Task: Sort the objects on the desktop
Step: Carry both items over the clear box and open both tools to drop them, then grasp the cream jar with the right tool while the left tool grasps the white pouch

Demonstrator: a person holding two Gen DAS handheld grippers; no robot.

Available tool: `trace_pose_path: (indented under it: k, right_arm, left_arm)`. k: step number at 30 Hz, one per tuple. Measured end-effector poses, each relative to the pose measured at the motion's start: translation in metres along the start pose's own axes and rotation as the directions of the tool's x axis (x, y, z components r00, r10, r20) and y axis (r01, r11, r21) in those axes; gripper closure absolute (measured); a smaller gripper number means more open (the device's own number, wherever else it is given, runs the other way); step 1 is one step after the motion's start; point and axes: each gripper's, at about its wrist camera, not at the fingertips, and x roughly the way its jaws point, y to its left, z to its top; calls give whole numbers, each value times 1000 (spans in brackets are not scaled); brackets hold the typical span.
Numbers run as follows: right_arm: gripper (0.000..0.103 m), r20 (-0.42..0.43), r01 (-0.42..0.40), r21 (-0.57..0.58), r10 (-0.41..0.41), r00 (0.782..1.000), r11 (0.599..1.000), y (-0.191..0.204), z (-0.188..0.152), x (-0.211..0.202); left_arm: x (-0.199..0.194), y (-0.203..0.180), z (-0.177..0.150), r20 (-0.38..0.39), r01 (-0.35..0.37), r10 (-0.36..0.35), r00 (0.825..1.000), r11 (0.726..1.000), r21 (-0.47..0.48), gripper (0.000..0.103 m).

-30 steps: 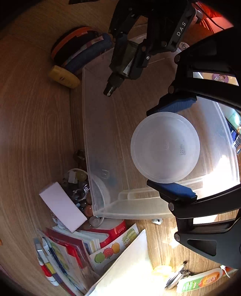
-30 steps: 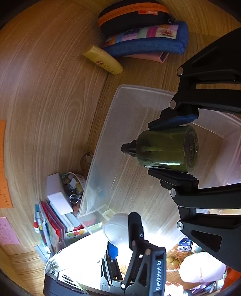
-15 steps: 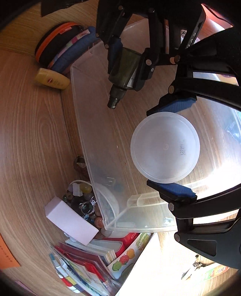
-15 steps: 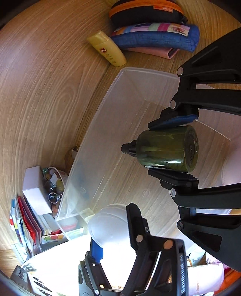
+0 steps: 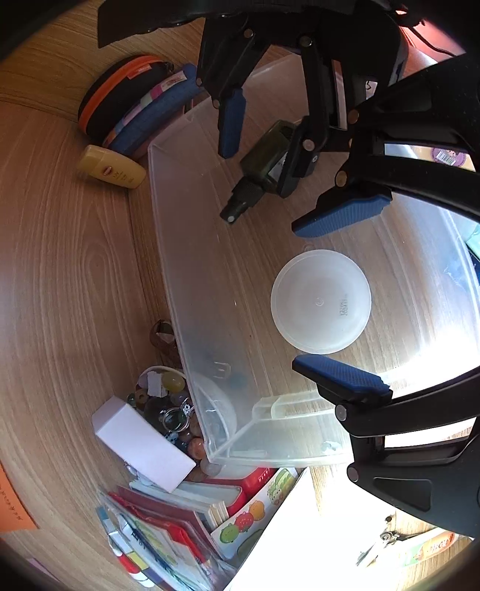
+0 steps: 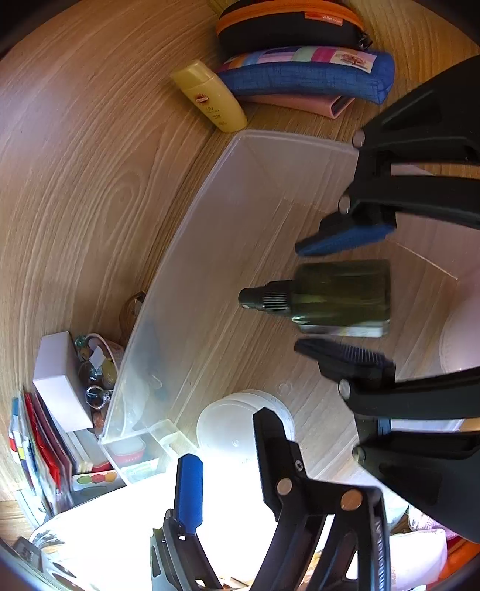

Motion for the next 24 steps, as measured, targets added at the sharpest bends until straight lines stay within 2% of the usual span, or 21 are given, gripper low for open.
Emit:
trace_pose_path:
  k: [2, 6, 8, 13, 17, 24]
  right_arm:
    - [42, 19, 8, 14, -8, 1000, 1000, -2, -2, -7]
    - [36, 57, 43, 31, -45, 997, 999, -3, -7, -24]
    - [29, 79, 67, 44, -71, 994, 997, -2, -10, -33]
    - [27, 130, 106, 71, -114, 985, 992, 3, -23, -61]
    - [22, 166, 101, 95, -116, 979, 990, 0, -35, -83]
    - [21, 221, 95, 117, -119, 968, 989, -1, -59, -118]
  left_arm:
    - [-5, -2, 1, 11, 1, -1, 1000, 1000, -4, 38]
    - [-20, 0, 2, 35, 1, -1, 999, 1000, -11, 37]
    - [-29, 4, -2, 47, 4, -3, 999, 1000, -19, 34]
    - [-47, -5, -4, 96, -15, 18, 995, 1000, -22, 30]
    - [-63, -15, -11, 147, -32, 36, 989, 999, -32, 20]
    - [-94, -20, -42, 197, -45, 52, 979, 998, -43, 10]
